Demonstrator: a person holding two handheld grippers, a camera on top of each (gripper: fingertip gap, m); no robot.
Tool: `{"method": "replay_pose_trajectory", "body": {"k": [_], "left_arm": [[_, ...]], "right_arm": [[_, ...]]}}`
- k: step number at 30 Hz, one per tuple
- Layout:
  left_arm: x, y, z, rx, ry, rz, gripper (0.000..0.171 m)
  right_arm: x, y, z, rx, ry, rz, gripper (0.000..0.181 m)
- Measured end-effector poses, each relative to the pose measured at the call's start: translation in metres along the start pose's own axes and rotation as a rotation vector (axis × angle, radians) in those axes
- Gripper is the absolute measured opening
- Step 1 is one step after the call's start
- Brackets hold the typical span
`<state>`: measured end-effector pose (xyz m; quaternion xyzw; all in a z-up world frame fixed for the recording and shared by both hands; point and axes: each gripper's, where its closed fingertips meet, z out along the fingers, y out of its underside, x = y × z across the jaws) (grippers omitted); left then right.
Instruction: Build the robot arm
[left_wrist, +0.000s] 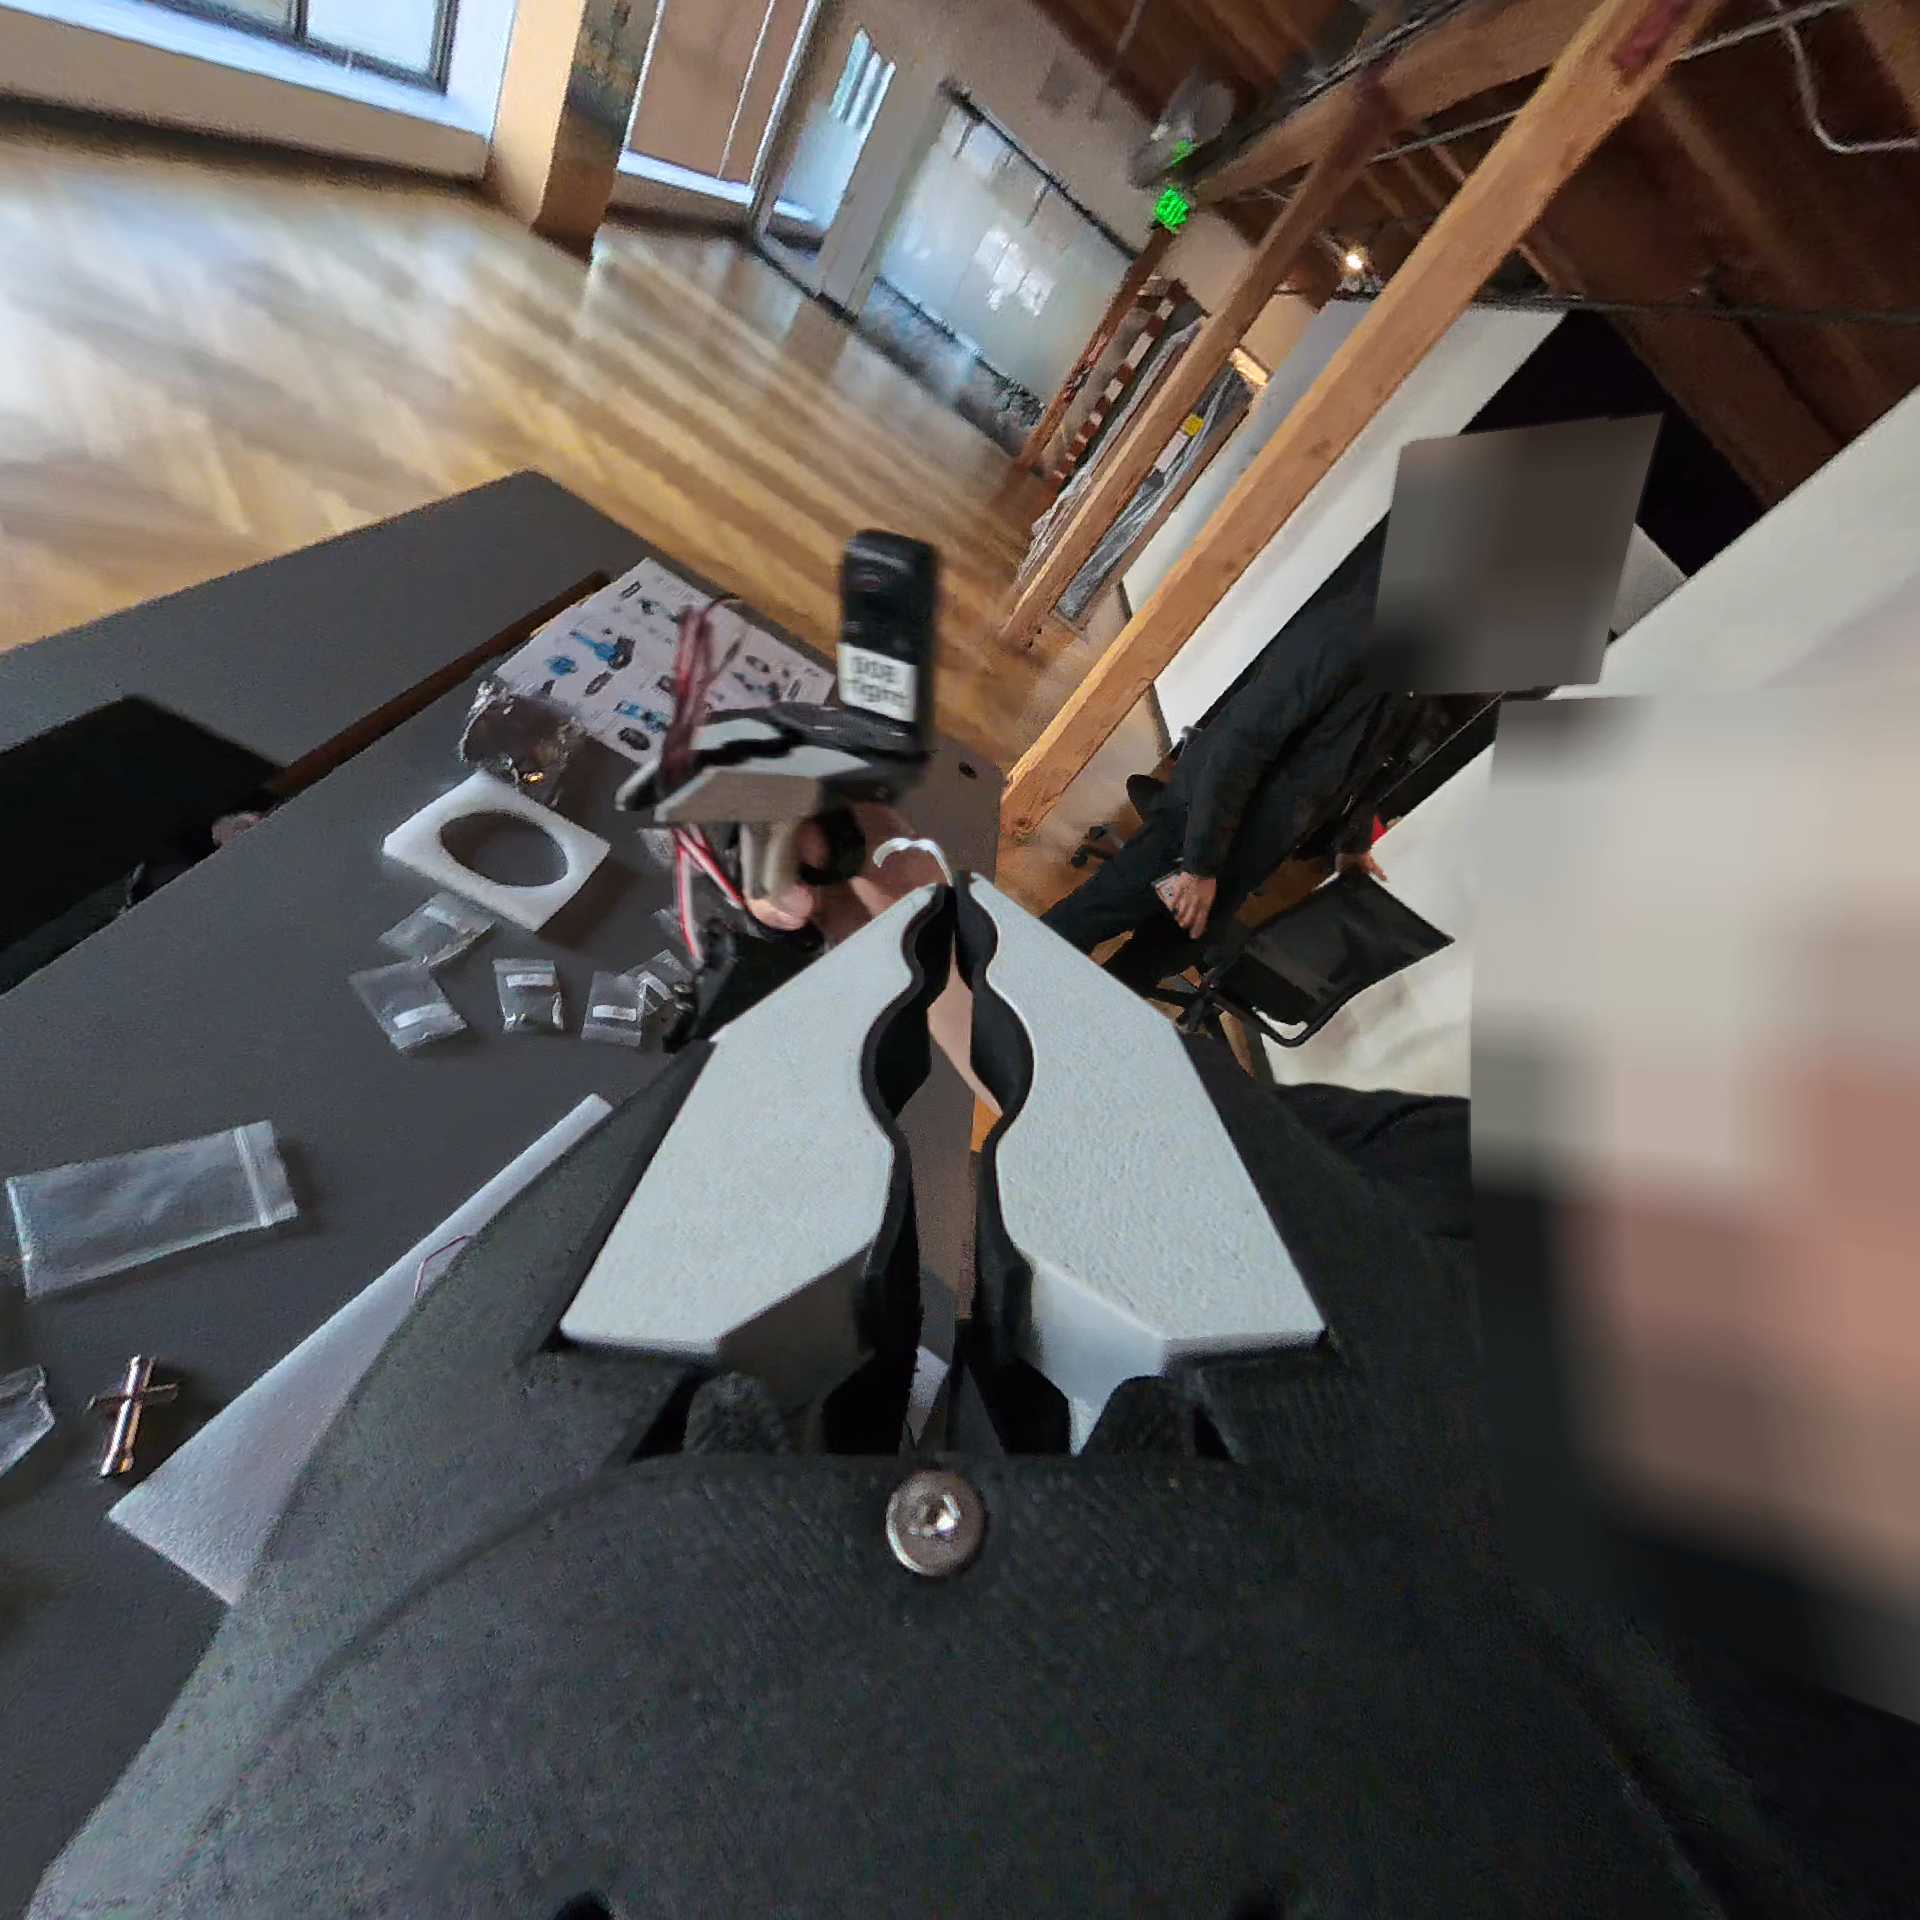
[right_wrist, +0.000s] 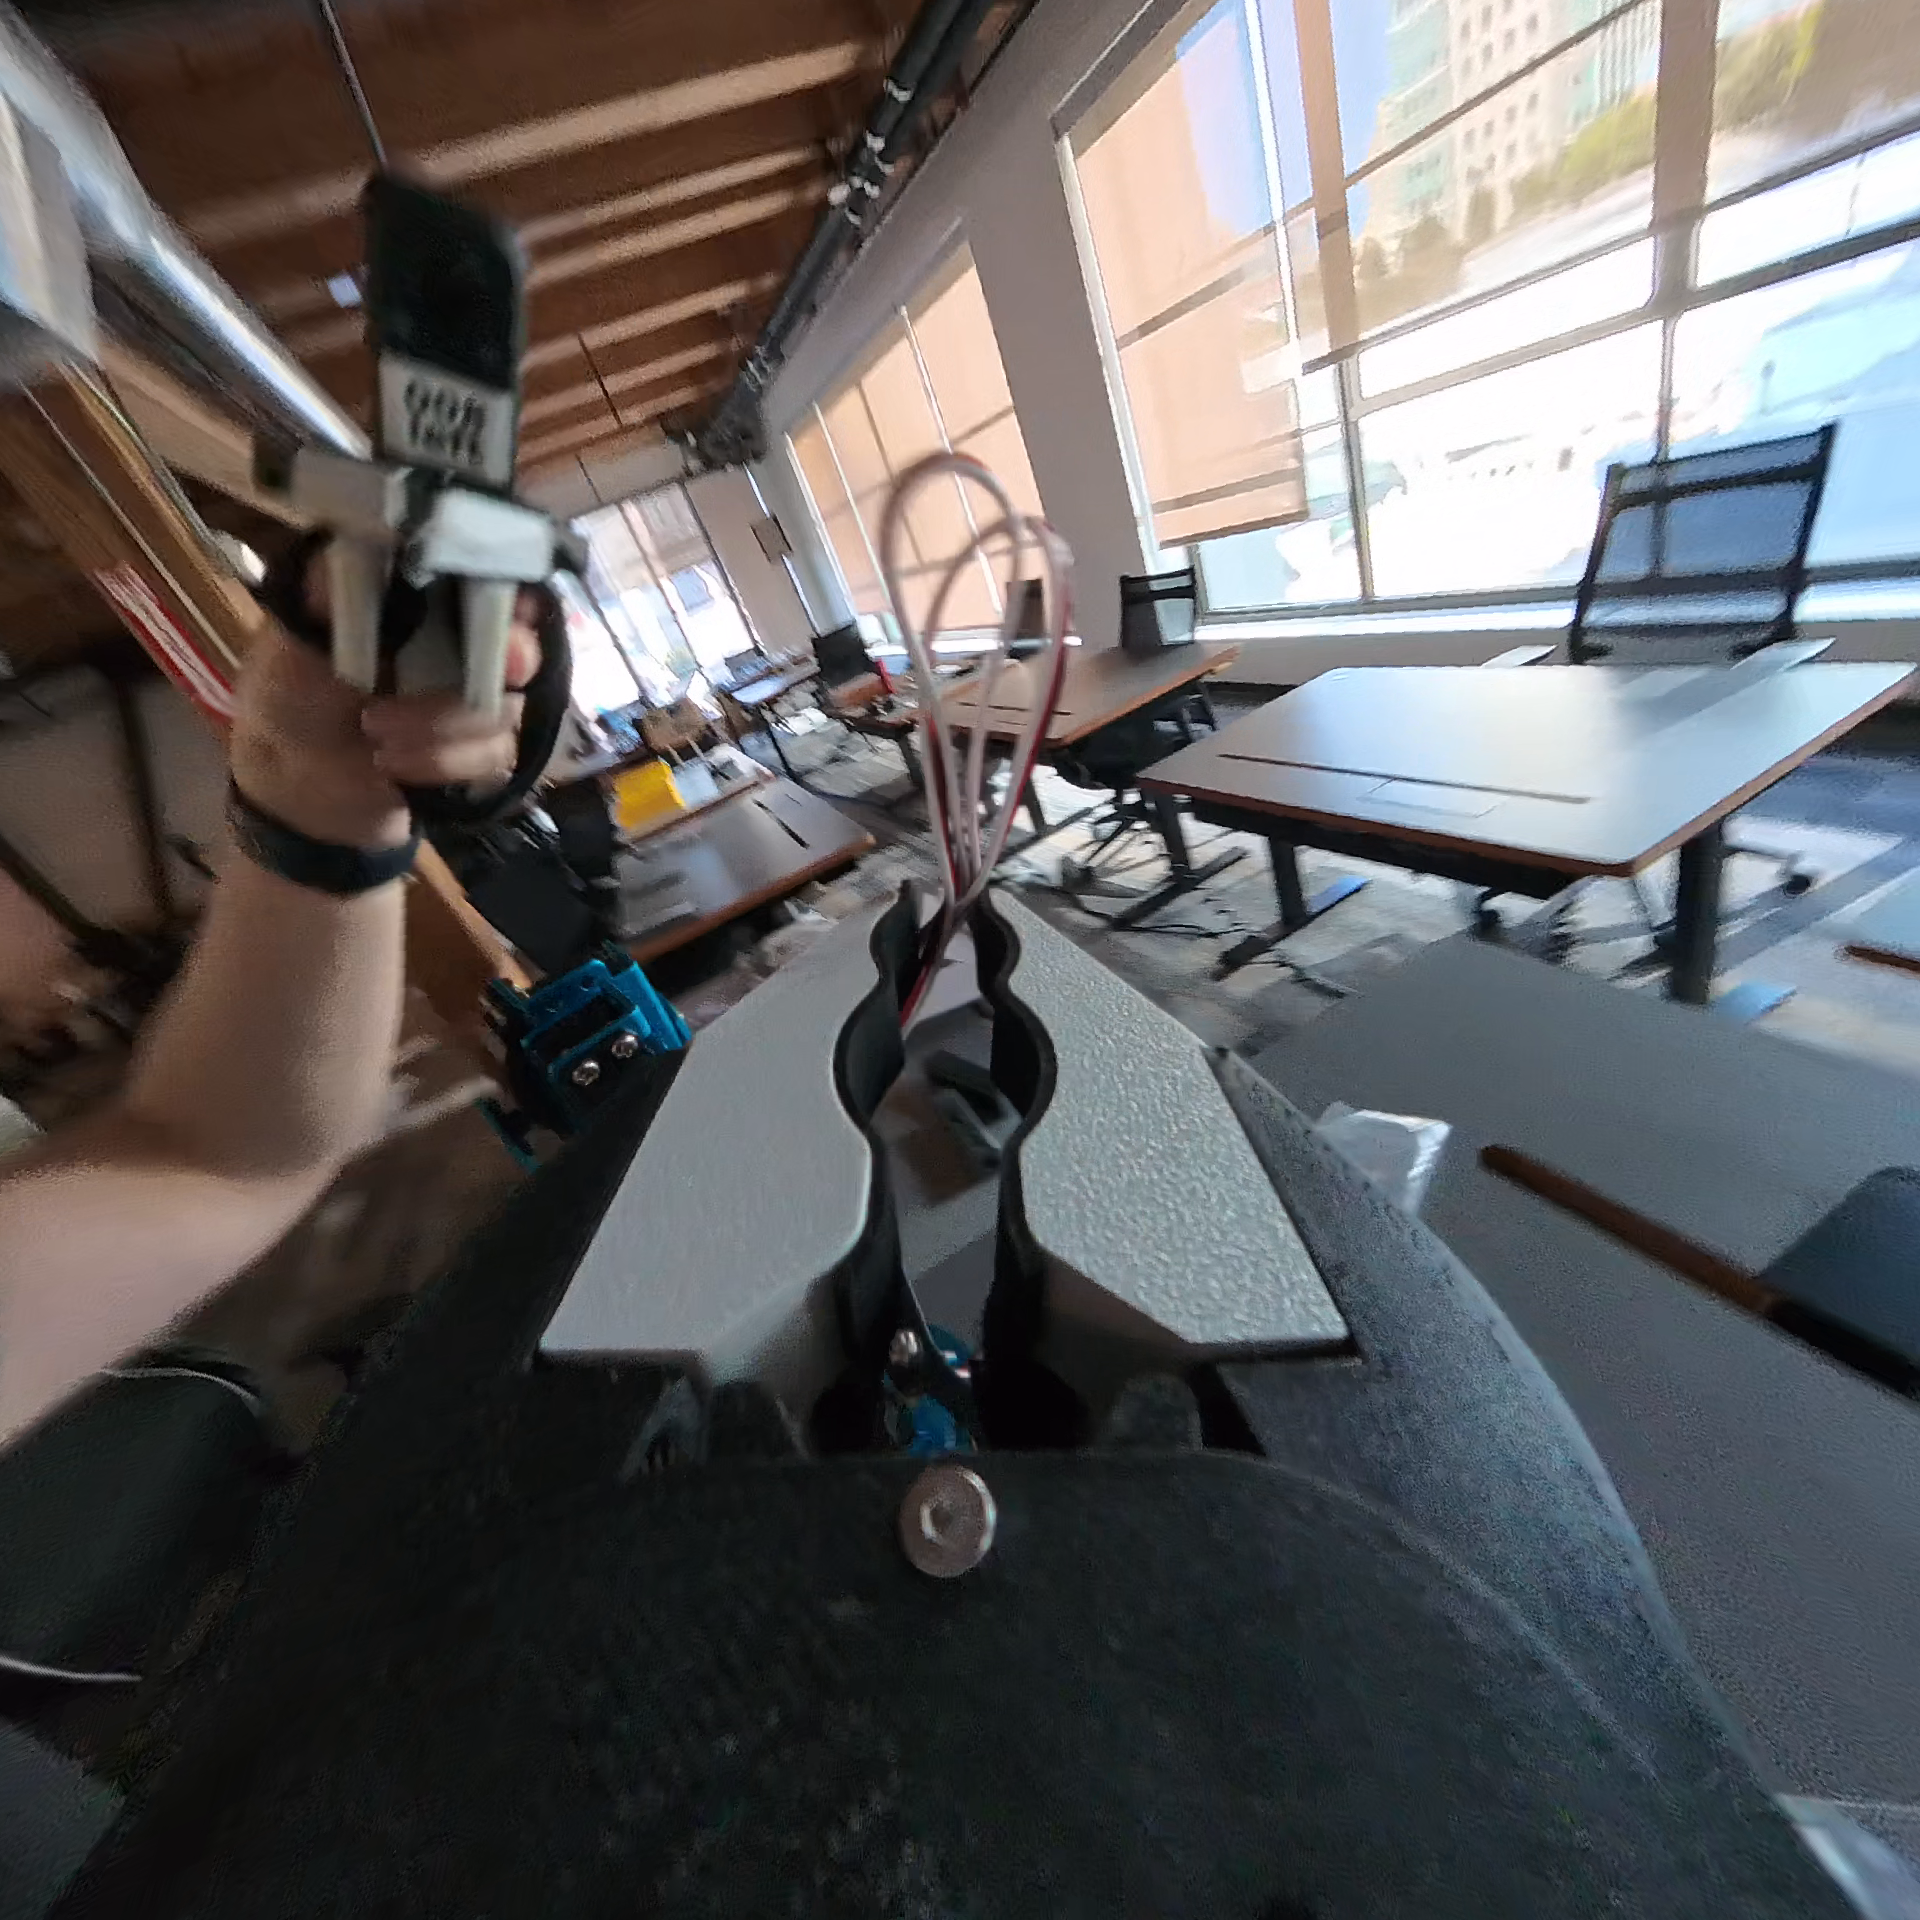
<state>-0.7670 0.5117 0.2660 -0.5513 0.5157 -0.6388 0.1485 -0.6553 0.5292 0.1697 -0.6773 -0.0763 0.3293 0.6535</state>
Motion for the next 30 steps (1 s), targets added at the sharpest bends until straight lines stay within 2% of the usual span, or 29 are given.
{"method": "replay_pose_trajectory", "body": {"k": [5, 7, 13, 18, 21, 24, 27, 30], "left_arm": [[0.044, 0.052, -0.015, 0.023, 0.070, 0.104, 0.000], [0.056, 0.078, -0.018, 0.025, 0.100, 0.123, 0.000], [0.069, 0.147, -0.010, 0.006, 0.112, 0.168, 0.000], [0.069, 0.182, 0.020, -0.019, -0.019, 0.263, 0.000], [0.075, 0.210, 0.063, -0.075, -0.096, 0.312, 0.000], [0.078, 0.247, 0.131, -0.146, -0.117, 0.304, 0.000], [0.053, 0.290, 0.218, -0.251, -0.162, 0.253, 0.000], [0.008, 0.329, 0.299, -0.357, -0.216, 0.187, 0.000]], "right_arm": [[0.012, 0.012, -0.013, 0.024, -0.146, 0.342, 0.011], [0.017, 0.015, -0.021, 0.005, -0.176, 0.411, 0.011], [0.029, 0.024, -0.048, -0.098, -0.190, 0.458, 0.023], [0.049, 0.029, -0.086, -0.101, -0.088, 0.468, 0.029], [0.066, 0.026, -0.138, -0.039, 0.077, 0.304, 0.031], [0.065, 0.041, -0.213, -0.030, 0.285, 0.057, 0.036], [0.050, 0.082, -0.301, -0.083, 0.466, -0.121, 0.036], [0.034, 0.138, -0.381, -0.152, 0.561, -0.159, 0.035]]}}
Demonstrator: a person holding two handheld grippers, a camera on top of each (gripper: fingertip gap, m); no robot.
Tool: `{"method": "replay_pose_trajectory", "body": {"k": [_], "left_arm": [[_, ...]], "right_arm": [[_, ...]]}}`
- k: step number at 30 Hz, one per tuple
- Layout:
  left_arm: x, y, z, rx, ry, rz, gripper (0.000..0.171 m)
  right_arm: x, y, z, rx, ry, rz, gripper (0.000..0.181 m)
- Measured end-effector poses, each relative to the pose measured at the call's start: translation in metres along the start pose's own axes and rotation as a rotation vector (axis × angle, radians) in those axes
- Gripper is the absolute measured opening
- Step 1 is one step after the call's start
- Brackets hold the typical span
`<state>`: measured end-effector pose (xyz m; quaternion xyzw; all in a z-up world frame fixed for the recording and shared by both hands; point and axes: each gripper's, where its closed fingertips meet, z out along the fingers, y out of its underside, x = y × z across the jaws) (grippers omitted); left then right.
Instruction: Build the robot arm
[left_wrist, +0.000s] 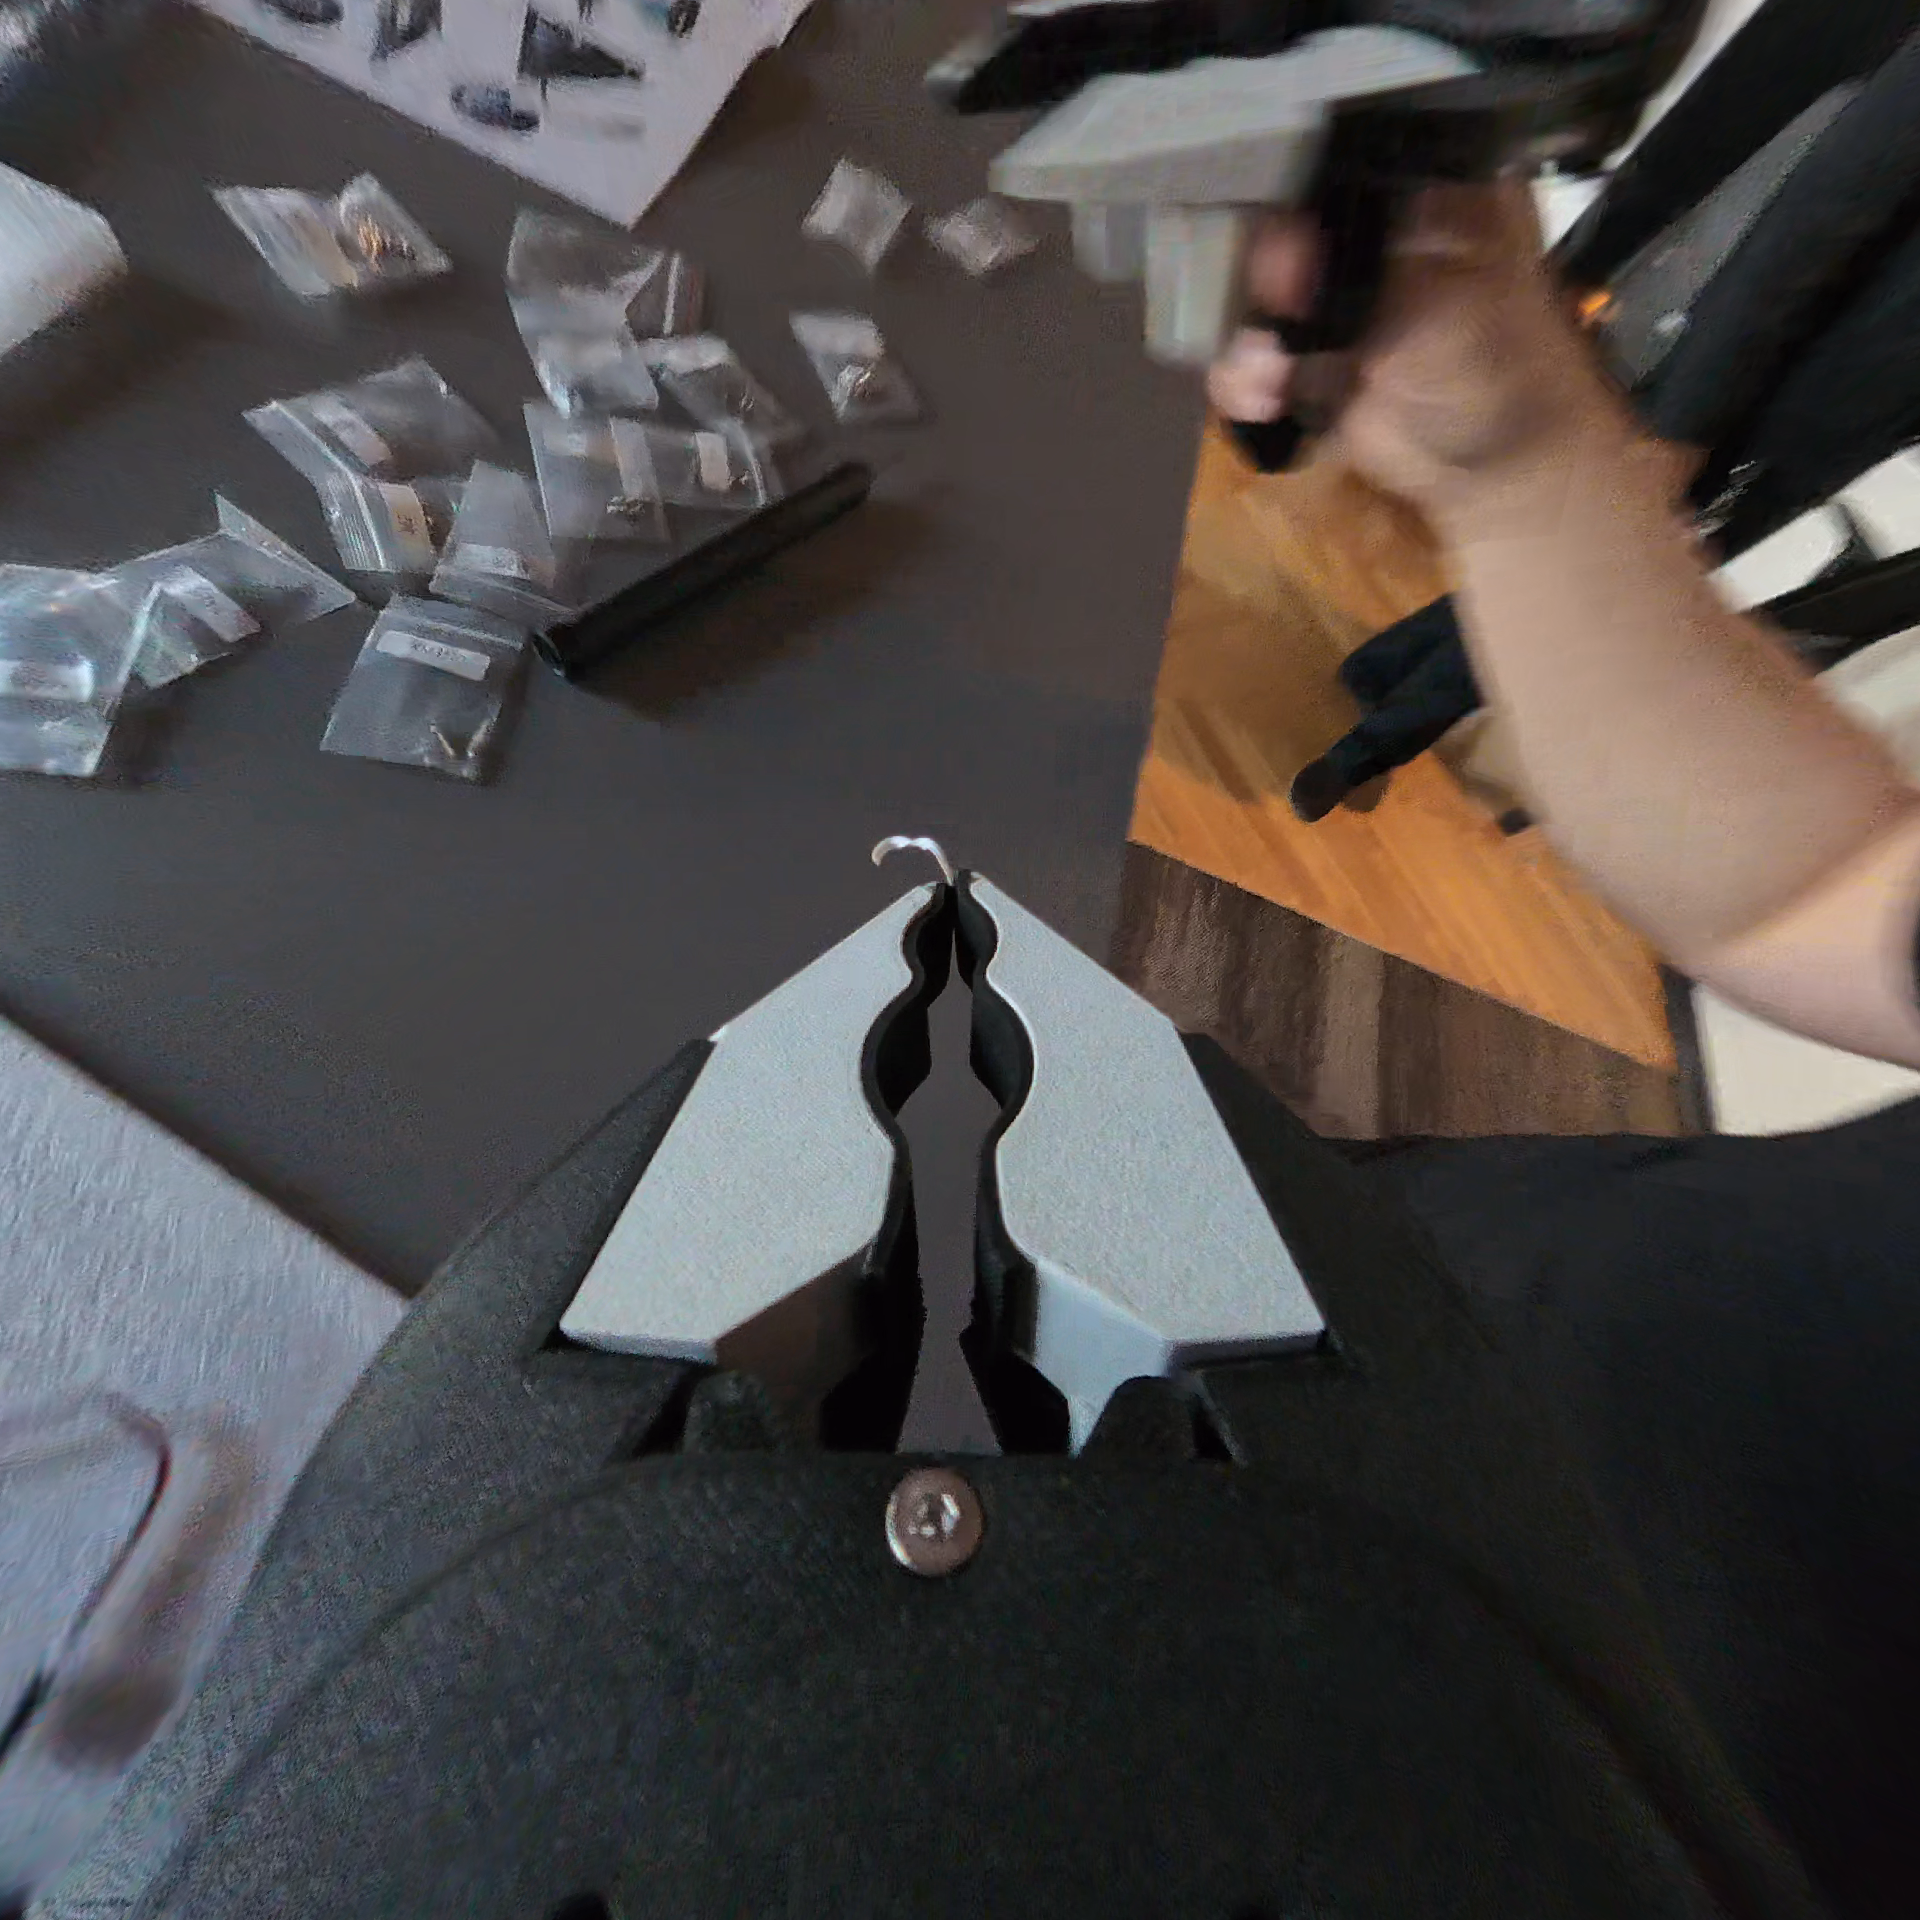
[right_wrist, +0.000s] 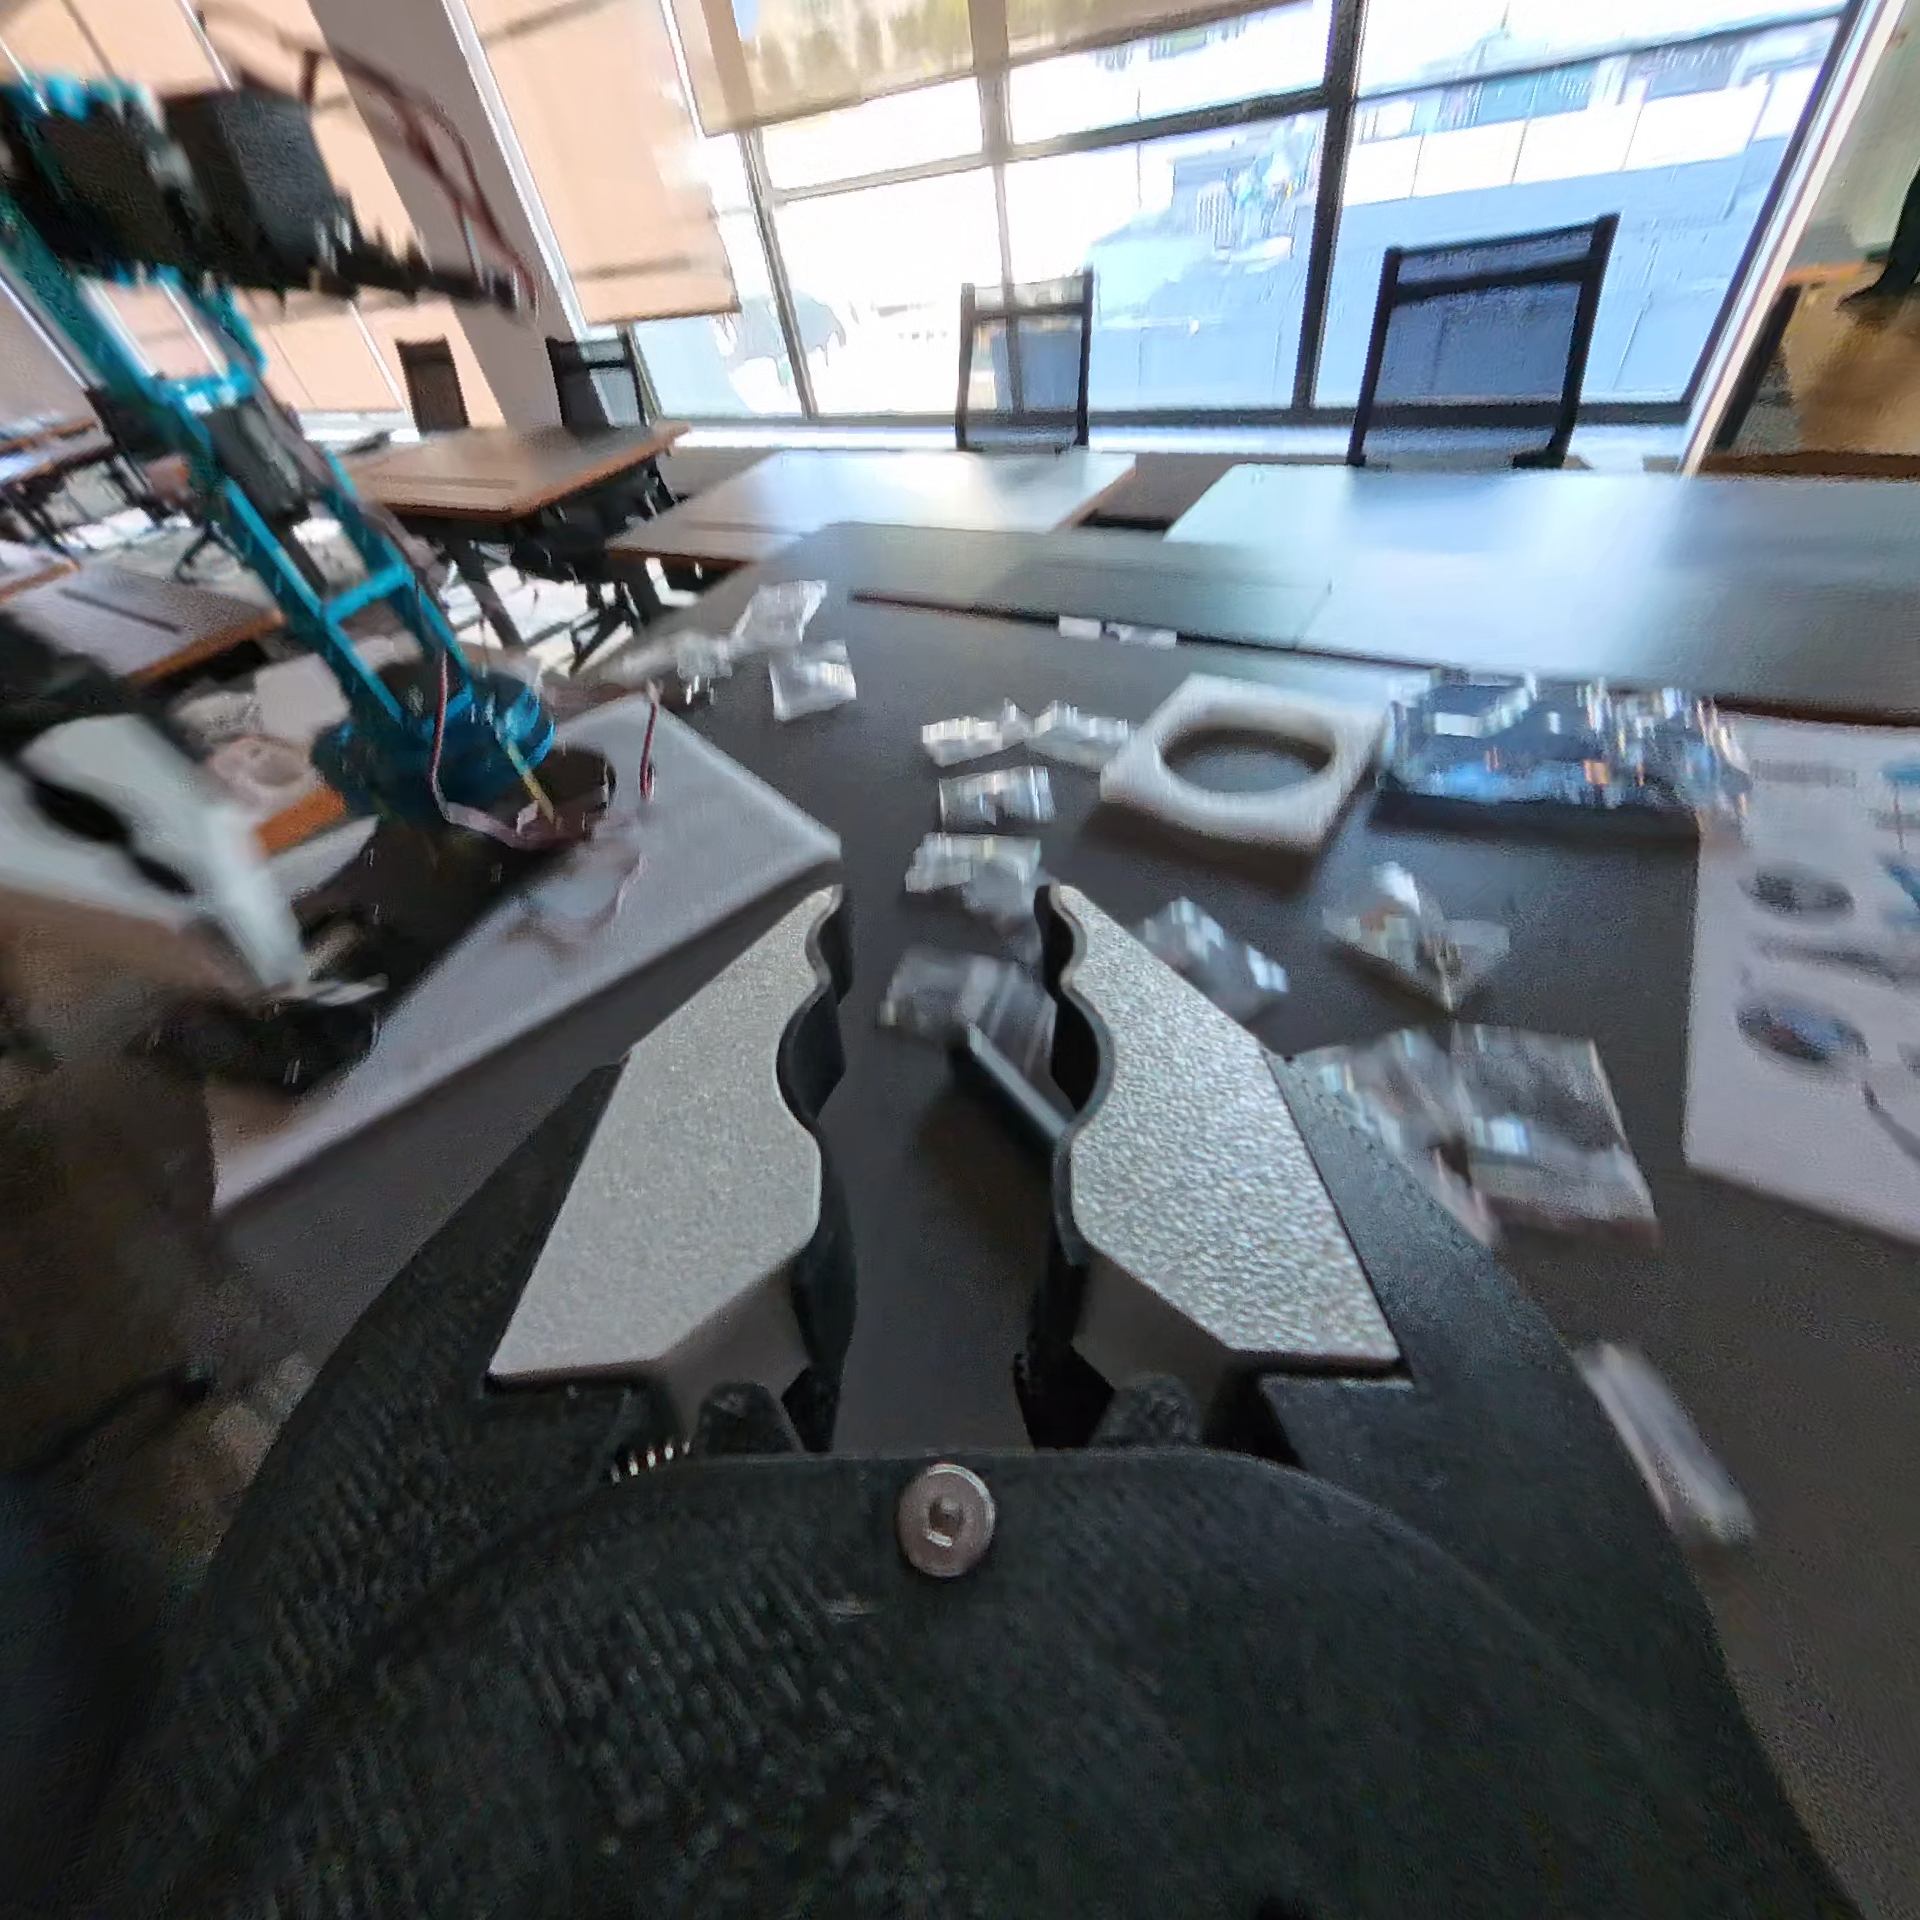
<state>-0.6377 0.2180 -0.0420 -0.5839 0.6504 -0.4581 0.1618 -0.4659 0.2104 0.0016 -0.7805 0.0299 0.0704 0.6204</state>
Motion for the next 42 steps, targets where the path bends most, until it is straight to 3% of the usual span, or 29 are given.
{"method": "replay_pose_trajectory", "body": {"k": [3, 7, 10, 13, 16, 18, 24, 28, 33, 36, 39, 42], "left_arm": [[-0.028, 0.007, 0.068, -0.090, -0.101, 0.083, 0.000], [-0.049, 0.020, 0.115, -0.273, -0.227, 0.301, 0.000], [-0.061, 0.032, 0.126, -0.439, -0.294, 0.475, 0.000], [-0.064, 0.031, 0.129, -0.489, -0.338, 0.562, 0.000], [-0.062, 0.030, 0.125, -0.486, -0.350, 0.476, 0.030], [-0.059, 0.026, 0.114, -0.439, -0.374, 0.413, 0.033], [-0.037, 0.017, 0.044, -0.191, -0.549, 0.259, 0.029], [-0.003, 0.015, -0.034, -0.028, -0.646, 0.221, 0.023], [0.007, -0.007, -0.162, 0.087, -0.773, 0.211, 0.027], [0.006, -0.022, -0.223, 0.195, -0.720, 0.203, 0.024], [-0.004, -0.025, -0.272, 0.269, -0.658, 0.248, 0.022], [-0.029, -0.011, -0.314, 0.290, -0.614, 0.244, 0.021]], "right_arm": [[0.011, 0.051, -0.059, -0.055, -0.005, 0.017, 0.036], [0.029, 0.088, -0.120, -0.074, -0.025, 0.048, 0.035], [0.046, 0.102, -0.147, -0.088, -0.026, 0.062, 0.036], [0.054, 0.106, -0.156, -0.072, -0.075, 0.087, 0.035], [0.062, 0.112, -0.149, -0.064, -0.107, 0.107, 0.036], [0.060, 0.111, -0.140, -0.043, -0.135, 0.121, 0.036], [0.035, 0.108, -0.108, -0.059, -0.236, 0.087, 0.035], [0.003, 0.084, -0.072, -0.051, -0.325, 0.140, 0.034], [-0.084, 0.005, -0.006, 0.054, -0.567, 0.248, 0.031], [-0.136, -0.052, 0.043, 0.128, -0.637, 0.134, 0.031], [-0.171, -0.107, 0.098, 0.195, -0.549, -0.096, 0.031], [-0.192, -0.161, 0.150, 0.302, -0.358, -0.366, 0.033]]}}
